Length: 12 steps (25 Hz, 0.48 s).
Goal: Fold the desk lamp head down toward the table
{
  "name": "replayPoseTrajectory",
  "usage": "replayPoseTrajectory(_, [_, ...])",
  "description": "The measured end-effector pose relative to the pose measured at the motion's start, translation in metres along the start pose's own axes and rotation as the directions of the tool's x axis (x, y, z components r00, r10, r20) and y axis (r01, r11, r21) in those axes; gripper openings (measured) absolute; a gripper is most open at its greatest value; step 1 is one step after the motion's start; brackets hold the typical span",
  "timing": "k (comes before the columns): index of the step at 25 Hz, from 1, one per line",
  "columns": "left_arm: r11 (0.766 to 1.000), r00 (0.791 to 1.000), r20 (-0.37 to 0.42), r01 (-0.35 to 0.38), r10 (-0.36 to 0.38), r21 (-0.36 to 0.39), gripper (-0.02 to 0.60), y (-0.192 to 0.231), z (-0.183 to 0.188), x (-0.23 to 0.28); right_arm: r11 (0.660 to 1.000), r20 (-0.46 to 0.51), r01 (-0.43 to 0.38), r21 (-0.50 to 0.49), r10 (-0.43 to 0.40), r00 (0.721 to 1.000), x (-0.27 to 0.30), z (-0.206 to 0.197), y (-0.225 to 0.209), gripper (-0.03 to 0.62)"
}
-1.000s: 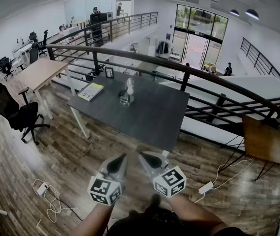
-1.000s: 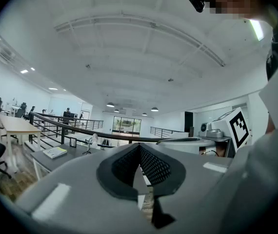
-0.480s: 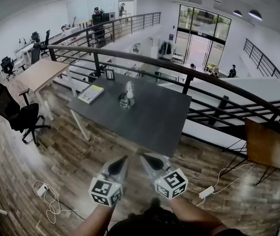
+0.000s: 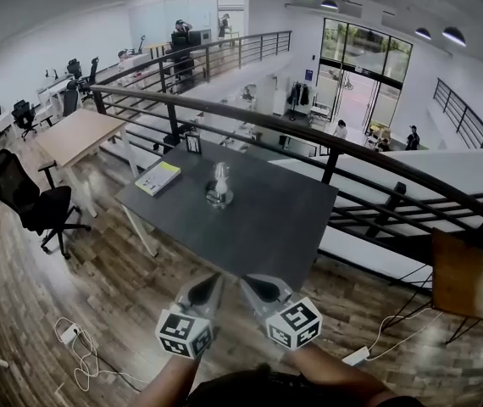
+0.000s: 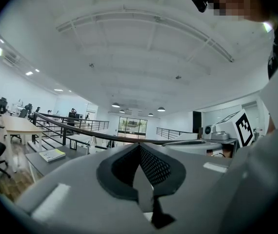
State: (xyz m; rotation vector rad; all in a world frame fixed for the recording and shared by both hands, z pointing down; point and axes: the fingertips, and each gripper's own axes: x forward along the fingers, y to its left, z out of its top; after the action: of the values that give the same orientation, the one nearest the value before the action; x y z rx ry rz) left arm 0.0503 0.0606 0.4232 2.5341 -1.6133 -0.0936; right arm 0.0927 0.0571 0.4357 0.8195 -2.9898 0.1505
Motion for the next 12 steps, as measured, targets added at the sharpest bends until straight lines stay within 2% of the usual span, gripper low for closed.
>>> replayPoseTrajectory(6, [1.0, 1.0, -0.017, -0.023, 0.023, -0.003, 0.002, 0.003, -0.003, 0.036, 0.999, -0.023, -0.039, 0.002, 0.039, 0.999, 0.009, -0.002, -0.033, 0.003])
replayPoseTrajectory(12, [1.0, 0.999, -0.03, -0.011, 0.011, -0.001, 0.002, 0.045, -0.011, 0.069, 0.999, -0.038, -0.031, 0.014, 0.032, 0.999, 0.052, -0.006, -0.066, 0.003])
